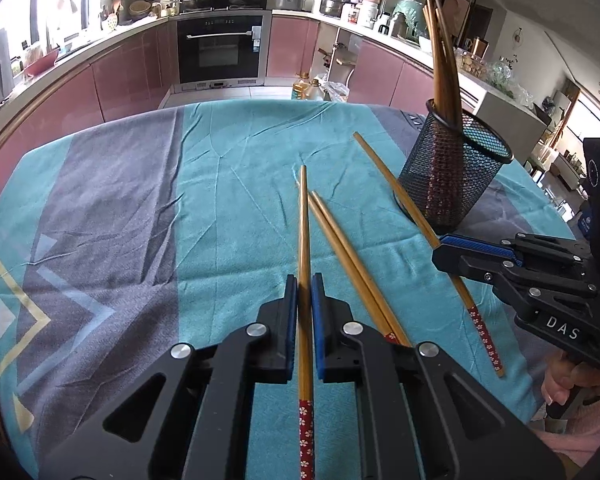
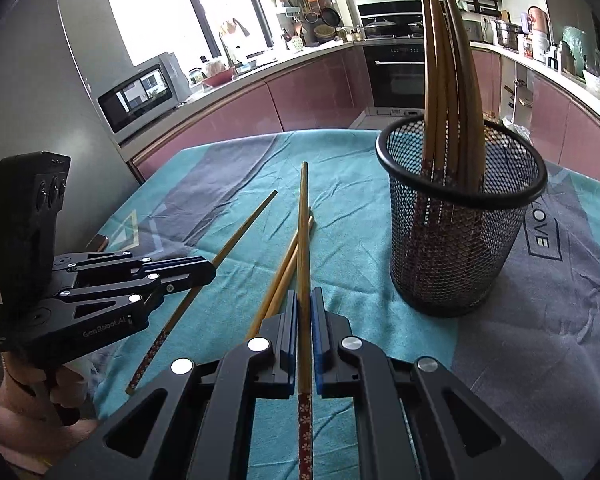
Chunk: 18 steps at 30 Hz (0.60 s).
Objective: Organize utensils
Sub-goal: 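Raise the chopstick upright with the left tool while the right tool carries its chopstick to the cup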
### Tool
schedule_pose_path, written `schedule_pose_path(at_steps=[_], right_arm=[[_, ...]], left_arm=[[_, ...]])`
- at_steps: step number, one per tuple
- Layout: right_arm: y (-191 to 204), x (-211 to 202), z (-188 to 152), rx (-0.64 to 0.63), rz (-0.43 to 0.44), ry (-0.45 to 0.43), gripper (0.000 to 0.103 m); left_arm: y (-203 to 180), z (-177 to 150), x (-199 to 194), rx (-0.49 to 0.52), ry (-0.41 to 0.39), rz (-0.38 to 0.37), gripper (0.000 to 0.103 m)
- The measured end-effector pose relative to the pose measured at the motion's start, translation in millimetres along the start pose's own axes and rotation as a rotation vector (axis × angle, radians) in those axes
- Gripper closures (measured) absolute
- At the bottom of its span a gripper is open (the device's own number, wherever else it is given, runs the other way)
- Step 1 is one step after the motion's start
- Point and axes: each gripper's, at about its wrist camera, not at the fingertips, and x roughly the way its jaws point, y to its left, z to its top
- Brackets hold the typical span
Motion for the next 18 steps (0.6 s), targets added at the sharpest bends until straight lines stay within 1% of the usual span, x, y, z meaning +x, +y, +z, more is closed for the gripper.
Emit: schedule_pose_path(at_steps=[2,8,13,18], right_arm=[[1.3,-4.8,1.0,-0.003,0.006,-0.011,0.097],[1.2,-23.0,5.8,0.000,0.029,-0.057,0.097],[-5.1,-38.8,9.6,0.021,0.051,-0.093,0.097],[-10.6,-52.8,13.3,0.037,0.052,-0.135,0.097]], left_arm=[[-1.6,-0.3,-4.7,0.000,-0.006,-0.010,0.095],[-4.4,5.7,-23.3,0.004,-0.033,-0.073,0.095],[-9.3,12.7,-44.1,0.005,-0.068,-0.156,0.096],[-17.0,18.8,-65.2,0.021,-0.107,-0.214,0.096]])
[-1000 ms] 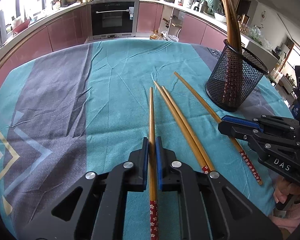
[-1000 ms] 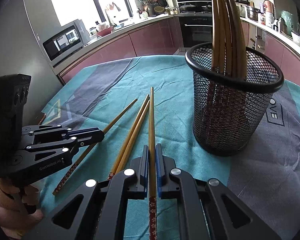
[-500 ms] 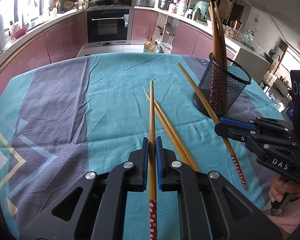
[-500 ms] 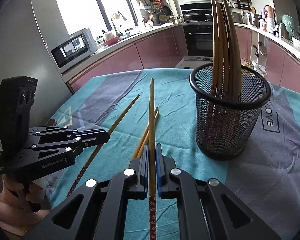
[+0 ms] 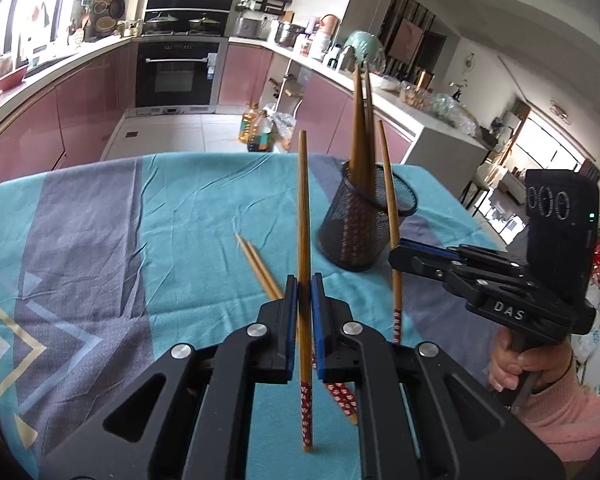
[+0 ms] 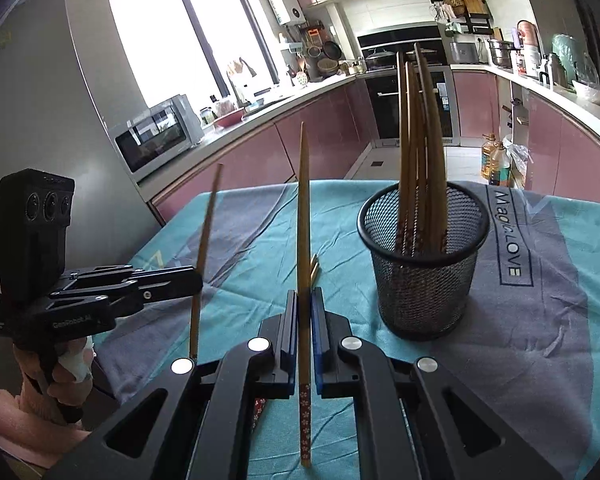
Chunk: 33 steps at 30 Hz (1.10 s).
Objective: Organize utensils
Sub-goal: 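Raise the chopstick upright with the left tool while the right tool carries its chopstick to the cup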
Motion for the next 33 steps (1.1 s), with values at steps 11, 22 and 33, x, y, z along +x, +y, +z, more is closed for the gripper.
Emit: schedule_pose_path(at_steps=[11,22,33], right_arm=[[-11.9,-23.4,10.4,0.013,-0.005,-0.073,0.097],[-19.8,-50.6,37.7,-0.015,-0.043,-0.168,0.097],[-29.0,-73.6,72.6,-0.046,-0.090,-0.261,0.097]], left_arm=[[-7.8,18.5,-32.3,0.007,-0.069,-0.087,0.096],[-22.7,56.3,-36.3,0.026,-0.145,-0.128,0.096],[-47.2,101.1,-42.0,0.066,-0.215,-0.166,0.096]])
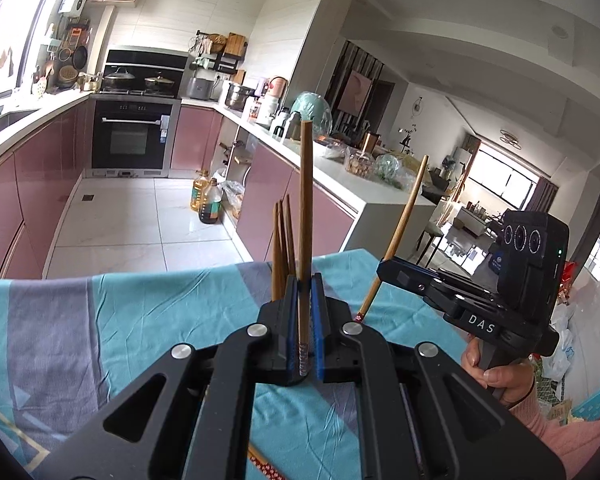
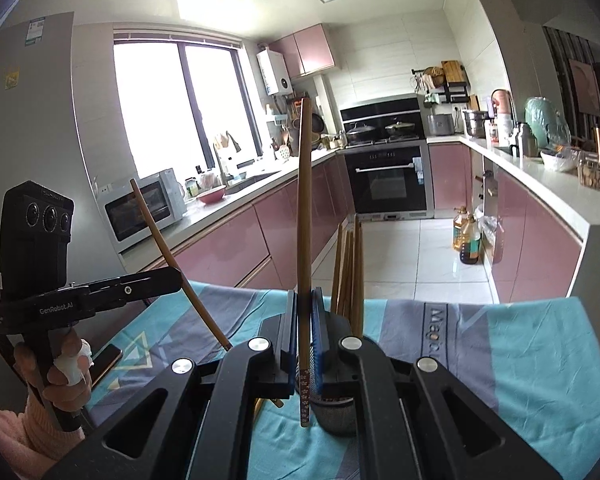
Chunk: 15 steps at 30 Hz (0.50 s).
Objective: Organize utensils
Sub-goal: 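Raise the chopstick upright with the left tool while the right tool carries its chopstick to the cup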
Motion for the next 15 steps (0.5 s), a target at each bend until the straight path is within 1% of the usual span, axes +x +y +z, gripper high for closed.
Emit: schedule_pose_path(at_steps=[6,9,15], right_arm=[[-6.2,5.2,13.6,-0.011,-0.022,-0.028,0.097],[-8.7,12.2,14.8,-0.012,-0.033,-0.021,0.097],[-11.3,33.9,5.6,-0.026,-0.067,0.030,0.097]], left_arm=[[-10.8,18.4,8.0,0.027,-0.022,-0.001,0.096],[-16.9,21.3,13.1,0.049,-0.022,0.026,0.096],[-27.6,13.5,39.9,0.097,0.066,0.055,0.096]])
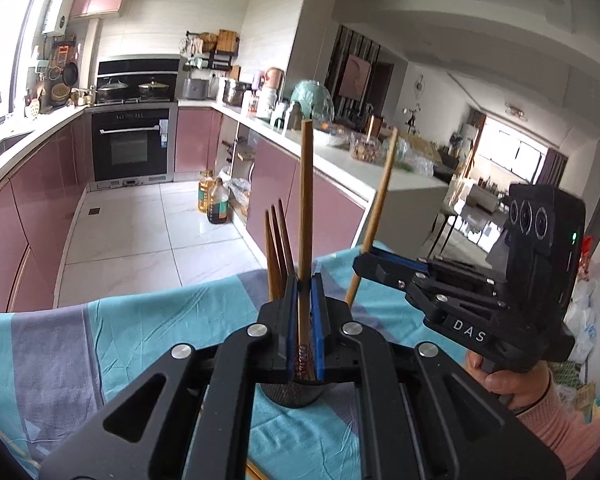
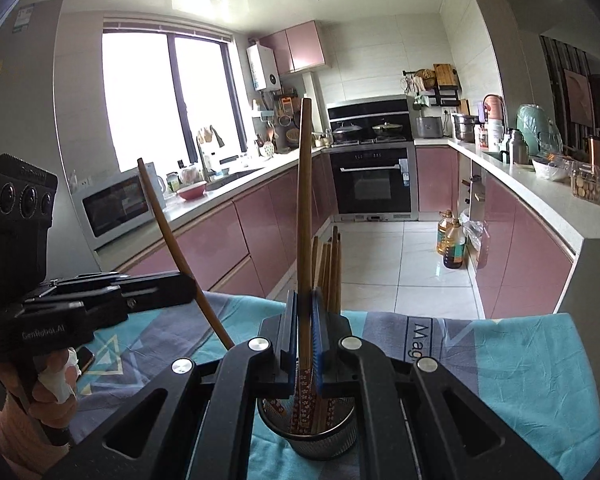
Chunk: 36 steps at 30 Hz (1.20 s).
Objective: Organize utensils
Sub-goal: 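Drop the chopstick into the mesh cup with the left tool while the right tool releases its chopstick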
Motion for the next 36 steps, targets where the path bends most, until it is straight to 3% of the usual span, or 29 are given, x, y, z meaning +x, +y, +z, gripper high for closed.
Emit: schedule_pose_path(at_steps=[17,36], right_arm=[[-0.3,47.9,-22.9,-0.005,-0.010,0.176,0.097],[0.4,53.2,-30.6,0.028,-0.011,0.196,0.096]], left_arm=[[-0.4,-22.0,62.1,0.066,0.202,0.047,0.096],[14.7,-29.0,86.4,0.041,0.214,0.040,0.095]])
